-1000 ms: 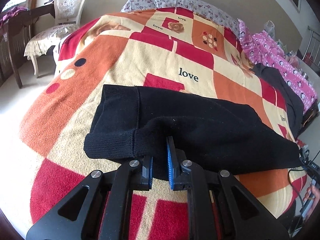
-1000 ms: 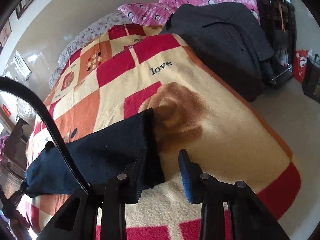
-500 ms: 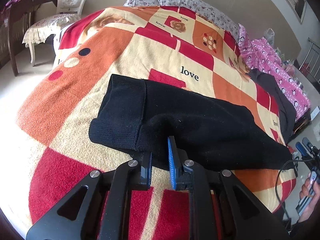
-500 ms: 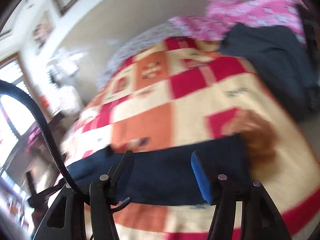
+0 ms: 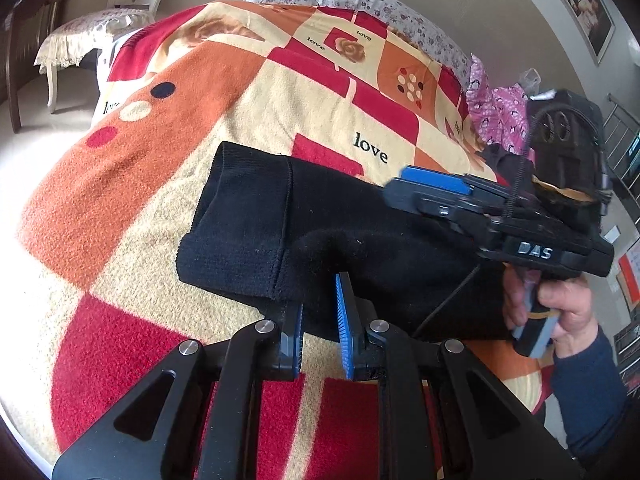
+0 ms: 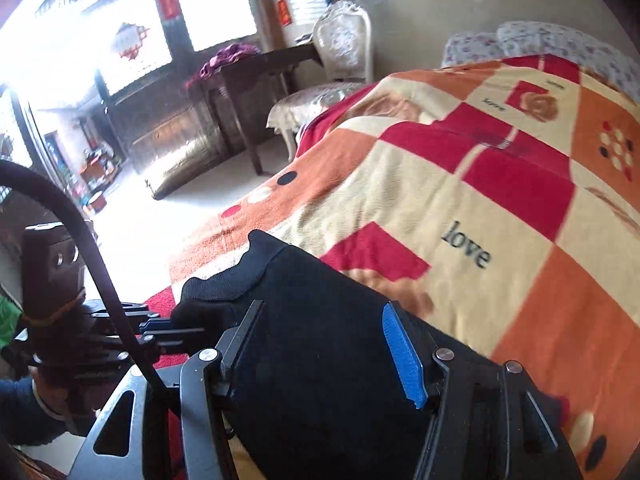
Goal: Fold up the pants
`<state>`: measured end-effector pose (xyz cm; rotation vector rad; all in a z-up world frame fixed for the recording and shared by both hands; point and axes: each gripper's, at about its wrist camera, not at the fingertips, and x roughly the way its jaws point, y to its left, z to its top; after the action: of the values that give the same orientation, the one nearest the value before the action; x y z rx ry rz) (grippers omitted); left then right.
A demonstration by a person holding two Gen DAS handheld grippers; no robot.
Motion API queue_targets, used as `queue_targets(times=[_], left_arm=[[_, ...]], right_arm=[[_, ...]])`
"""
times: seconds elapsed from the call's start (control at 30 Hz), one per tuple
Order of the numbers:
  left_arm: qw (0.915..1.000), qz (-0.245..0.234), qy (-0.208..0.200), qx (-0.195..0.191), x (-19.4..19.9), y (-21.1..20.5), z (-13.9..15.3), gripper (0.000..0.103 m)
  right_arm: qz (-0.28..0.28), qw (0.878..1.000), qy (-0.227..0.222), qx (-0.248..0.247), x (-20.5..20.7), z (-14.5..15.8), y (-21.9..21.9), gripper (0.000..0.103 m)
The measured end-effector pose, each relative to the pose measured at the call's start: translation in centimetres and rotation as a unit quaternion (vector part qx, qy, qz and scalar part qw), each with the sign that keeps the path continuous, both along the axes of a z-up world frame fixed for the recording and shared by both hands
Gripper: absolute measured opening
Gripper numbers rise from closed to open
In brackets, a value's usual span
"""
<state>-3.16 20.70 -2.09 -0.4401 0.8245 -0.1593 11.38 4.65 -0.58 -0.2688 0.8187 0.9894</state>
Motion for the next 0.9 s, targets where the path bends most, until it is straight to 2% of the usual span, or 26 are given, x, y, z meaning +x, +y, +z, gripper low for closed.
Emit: queue_targets(times=[0.07, 0.17, 0.2, 0.23, 0.3, 0.33, 0.4, 0.43, 0.5, 0.6, 0.67, 0.73, 0.8, 0.9], left_arm=[[1.0000, -0.003, 0.002, 0.004, 0.2, -0.1, 0.0, 0.015], [1.0000, -0.007, 0.003, 0.004, 0.6, 0.0, -0.1, 0.015], [1.0000, -0.008, 0.003, 0.002, 0.8, 0.1, -0.2, 0.015], [1.0000, -0.009, 0.003, 0.000, 1.1, 0.2, -0.2, 0.015], [0.9999, -0.011, 0.000, 0.000, 1.5, 0.4, 0.0, 0.015], [0.9999, -0.012, -0.003, 0.004, 1.6, 0.4, 0.3, 0.015], [0.9997, -0.009, -0.015, 0.016, 1.5, 0.5, 0.8, 0.017], [0.9996, -0.004, -0.017, 0.024, 1.4, 0.6, 0.8, 0.018], [0.9991, 0.003, 0.008, 0.041, 1.5, 0.7, -0.2, 0.022], [0.9997, 0.010, 0.006, 0.020, 0.6, 1.4, -1.0, 0.022], [0.9996, 0.016, 0.008, 0.021, 0.0, 1.6, -0.7, 0.022], [0.9992, 0.028, 0.007, 0.028, -0.7, 1.8, -0.2, 0.022], [0.9977, 0.041, 0.007, 0.053, -1.2, 1.6, 0.3, 0.023], [0.9920, 0.066, 0.002, 0.107, -2.0, 1.3, 0.9, 0.023]], right_arm=[[0.030, 0.999, -0.004, -0.021, 0.5, -1.0, 2.5, 0.057], [0.043, 0.996, -0.022, -0.070, 1.1, -2.7, 5.0, 0.053], [0.041, 0.995, -0.027, -0.085, 1.3, -3.3, 5.4, 0.044], [0.042, 0.994, -0.031, -0.092, 1.4, -3.7, 5.8, 0.039], [0.027, 0.993, -0.062, -0.092, 1.2, -3.5, 5.9, 0.014], [0.021, 0.994, -0.063, -0.089, 1.3, -3.1, 5.7, 0.010], [-0.004, 0.996, -0.054, -0.069, 2.0, -2.5, 5.2, 0.008], [-0.017, 0.997, -0.050, -0.059, 2.4, -2.4, 5.1, 0.007], [-0.033, 0.998, -0.031, -0.044, 2.6, -2.9, 4.8, 0.007], [-0.035, 0.997, -0.039, -0.054, 1.7, -3.5, 5.2, 0.008], [-0.027, 0.998, -0.031, -0.045, 1.4, -2.8, 4.8, 0.012], [-0.032, 0.999, -0.012, -0.035, 1.5, -2.4, 4.5, 0.032], [-0.034, 0.999, -0.002, -0.015, 0.6, -2.0, 2.9, 0.042], [-0.048, 0.999, 0.007, 0.006, -1.1, -1.7, 0.0, 0.042]])
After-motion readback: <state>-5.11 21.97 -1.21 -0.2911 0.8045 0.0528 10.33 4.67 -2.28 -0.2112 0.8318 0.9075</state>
